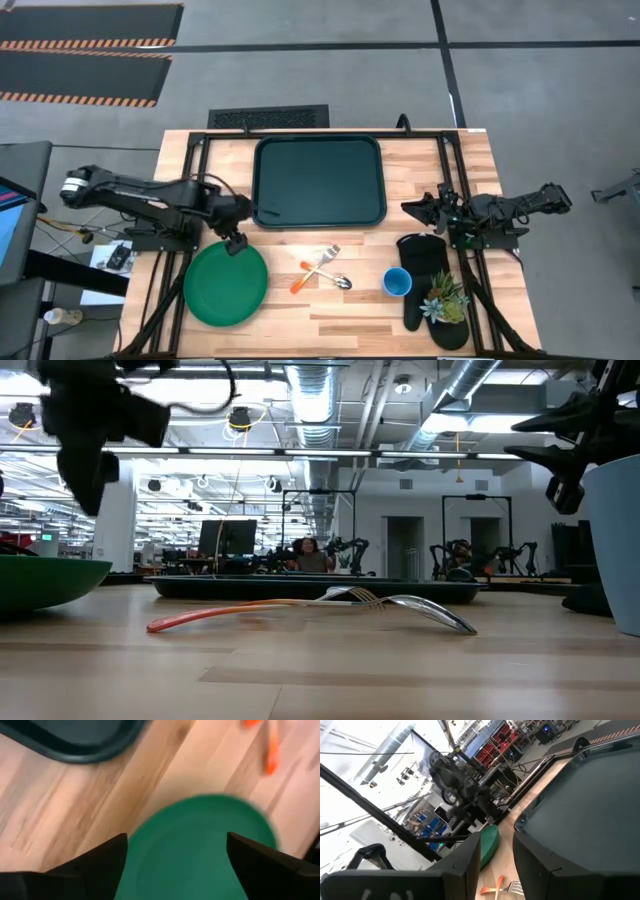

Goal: Pick and place plate/cup/fork/spoon on tray
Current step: Put the green plate on the black tray

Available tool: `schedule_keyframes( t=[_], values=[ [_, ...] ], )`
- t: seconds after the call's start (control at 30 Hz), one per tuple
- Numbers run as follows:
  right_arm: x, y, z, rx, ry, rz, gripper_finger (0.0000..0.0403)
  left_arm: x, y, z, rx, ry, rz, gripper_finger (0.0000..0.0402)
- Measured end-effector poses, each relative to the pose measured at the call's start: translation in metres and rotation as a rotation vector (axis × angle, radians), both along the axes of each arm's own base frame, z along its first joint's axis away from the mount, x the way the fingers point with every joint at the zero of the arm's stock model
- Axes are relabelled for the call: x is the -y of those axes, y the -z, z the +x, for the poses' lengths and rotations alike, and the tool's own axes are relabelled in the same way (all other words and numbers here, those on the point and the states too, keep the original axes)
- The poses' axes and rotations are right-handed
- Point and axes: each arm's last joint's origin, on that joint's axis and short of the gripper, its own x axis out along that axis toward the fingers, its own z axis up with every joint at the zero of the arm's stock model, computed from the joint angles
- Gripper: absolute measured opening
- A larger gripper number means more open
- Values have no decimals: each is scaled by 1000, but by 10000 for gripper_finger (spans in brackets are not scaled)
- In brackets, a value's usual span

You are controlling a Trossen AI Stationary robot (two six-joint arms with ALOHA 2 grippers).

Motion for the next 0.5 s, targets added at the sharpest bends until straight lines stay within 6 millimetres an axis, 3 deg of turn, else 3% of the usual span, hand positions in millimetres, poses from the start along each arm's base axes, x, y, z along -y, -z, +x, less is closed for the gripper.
schedule_keyframes(
  t=[0.27, 0.5],
  values=[
    [0, 0, 0, -2, 2, -5, 161, 1, 28, 15, -131, 86, 196, 334],
    [0, 0, 0, -4, 2, -13, 157, 3, 46, 30, -152, 308, 210, 334]
  ],
)
